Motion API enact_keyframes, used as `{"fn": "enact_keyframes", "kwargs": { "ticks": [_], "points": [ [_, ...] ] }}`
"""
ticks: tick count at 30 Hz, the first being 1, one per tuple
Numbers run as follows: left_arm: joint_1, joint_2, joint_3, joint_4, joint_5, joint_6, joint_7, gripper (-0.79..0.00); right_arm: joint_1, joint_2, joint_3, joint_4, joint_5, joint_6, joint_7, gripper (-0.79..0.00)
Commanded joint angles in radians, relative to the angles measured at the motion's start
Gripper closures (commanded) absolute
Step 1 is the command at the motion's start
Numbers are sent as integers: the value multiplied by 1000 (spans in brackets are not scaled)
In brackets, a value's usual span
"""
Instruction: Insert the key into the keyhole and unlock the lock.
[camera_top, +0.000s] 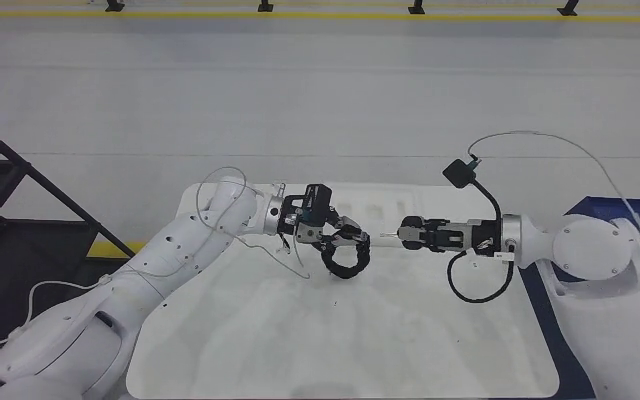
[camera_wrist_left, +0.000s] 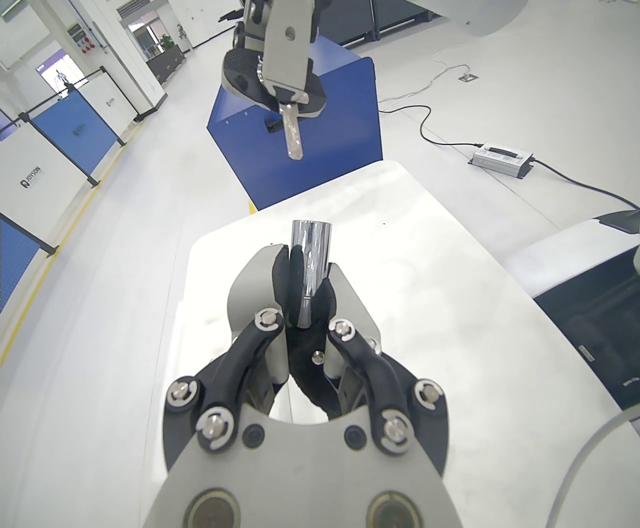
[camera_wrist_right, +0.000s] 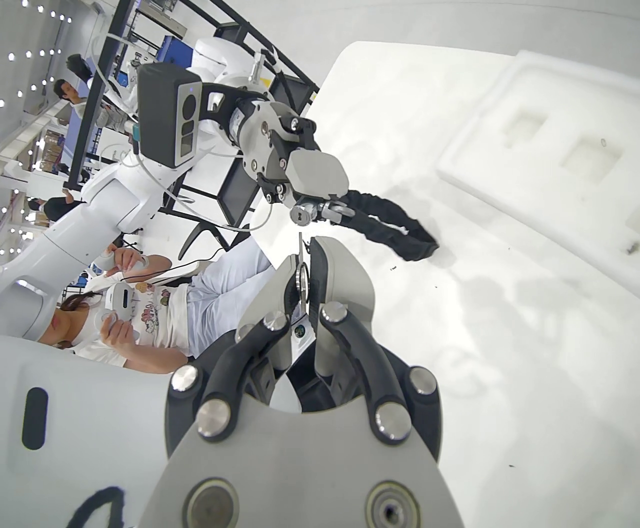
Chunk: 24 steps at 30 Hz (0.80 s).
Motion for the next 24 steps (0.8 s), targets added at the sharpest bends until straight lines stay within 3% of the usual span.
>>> {"fn": "enact_keyframes", "kwargs": {
  "ticks": [1, 9, 24],
  "points": [
    [-1, -9, 1, -1, -2, 8, 6, 0, -7, 4, 8, -26, -20, 9, -5, 0],
    [10, -43, 20, 22, 42, 45, 116, 0, -47, 12, 34, -103, -40, -6, -54, 0],
    [10, -44, 22, 25, 50, 48, 125, 0, -49, 12, 33, -102, -40, -6, -58, 0]
  ]
}}
